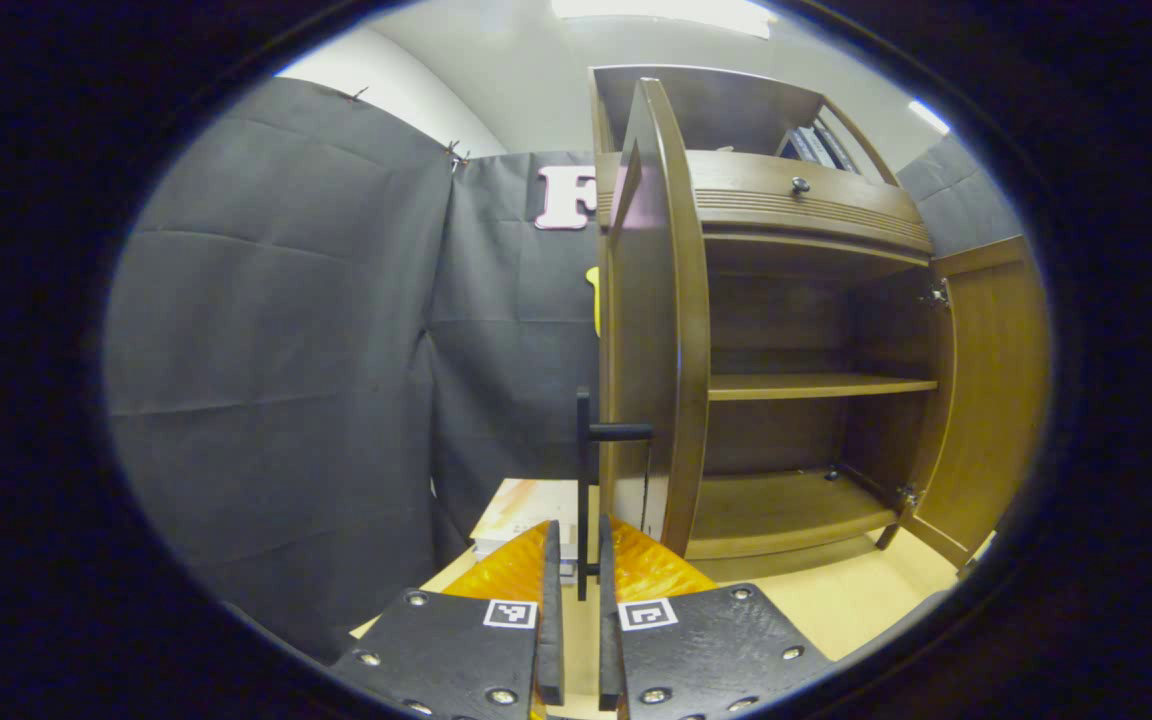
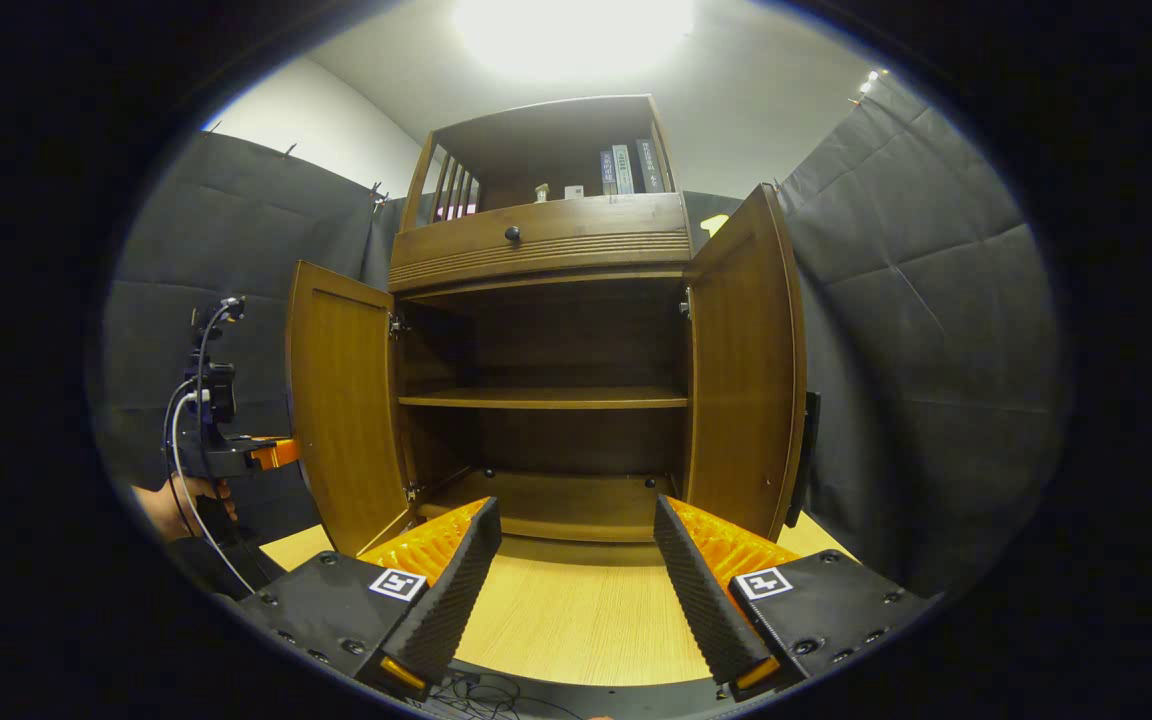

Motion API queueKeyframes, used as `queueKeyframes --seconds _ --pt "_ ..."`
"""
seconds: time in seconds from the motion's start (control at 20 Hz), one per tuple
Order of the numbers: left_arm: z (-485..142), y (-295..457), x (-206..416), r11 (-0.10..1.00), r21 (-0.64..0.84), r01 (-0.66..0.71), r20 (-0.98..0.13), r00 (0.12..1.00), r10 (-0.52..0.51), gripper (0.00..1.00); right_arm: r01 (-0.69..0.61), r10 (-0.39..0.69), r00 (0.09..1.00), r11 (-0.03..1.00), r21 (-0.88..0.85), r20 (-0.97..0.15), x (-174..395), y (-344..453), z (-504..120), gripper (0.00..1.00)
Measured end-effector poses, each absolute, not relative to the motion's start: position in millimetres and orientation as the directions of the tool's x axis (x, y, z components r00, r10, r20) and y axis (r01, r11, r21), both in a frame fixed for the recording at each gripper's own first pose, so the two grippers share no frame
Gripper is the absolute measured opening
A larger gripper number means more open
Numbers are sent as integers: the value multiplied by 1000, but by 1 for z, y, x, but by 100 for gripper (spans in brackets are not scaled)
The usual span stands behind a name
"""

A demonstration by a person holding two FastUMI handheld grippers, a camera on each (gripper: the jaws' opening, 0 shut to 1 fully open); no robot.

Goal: Open the right door of the double-door shoe cabinet with the right hand, and open the left door with the left hand.

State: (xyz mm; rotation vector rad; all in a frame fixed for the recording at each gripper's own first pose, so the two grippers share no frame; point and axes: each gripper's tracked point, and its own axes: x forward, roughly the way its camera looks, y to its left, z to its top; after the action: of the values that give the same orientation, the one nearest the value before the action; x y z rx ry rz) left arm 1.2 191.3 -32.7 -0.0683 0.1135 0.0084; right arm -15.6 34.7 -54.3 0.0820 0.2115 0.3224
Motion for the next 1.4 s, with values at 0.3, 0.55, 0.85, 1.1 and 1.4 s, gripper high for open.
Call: queueKeyframes --seconds 0.3,0.55,0.85,1.1,1.4 --pt "-27 236 -22 993 -37 -111 -96 990 107 17 -311 328 928 943 116 -176 -15 36 -48 96" --pt "-11 240 -45 993 -57 -101 -74 993 96 15 -299 316 934 947 115 -167 -18 31 -42 96" --pt "20 211 -82 998 -57 -6 -30 1000 4 17 -271 288 944 955 120 -161 -27 21 -32 96" --pt "23 186 -107 997 -56 57 -26 998 -58 17 -250 265 951 962 106 -159 -38 12 -28 93" --pt "22 176 -137 997 -44 68 -24 997 -69 17 -222 237 959 969 104 -157 -49 4 -27 96"
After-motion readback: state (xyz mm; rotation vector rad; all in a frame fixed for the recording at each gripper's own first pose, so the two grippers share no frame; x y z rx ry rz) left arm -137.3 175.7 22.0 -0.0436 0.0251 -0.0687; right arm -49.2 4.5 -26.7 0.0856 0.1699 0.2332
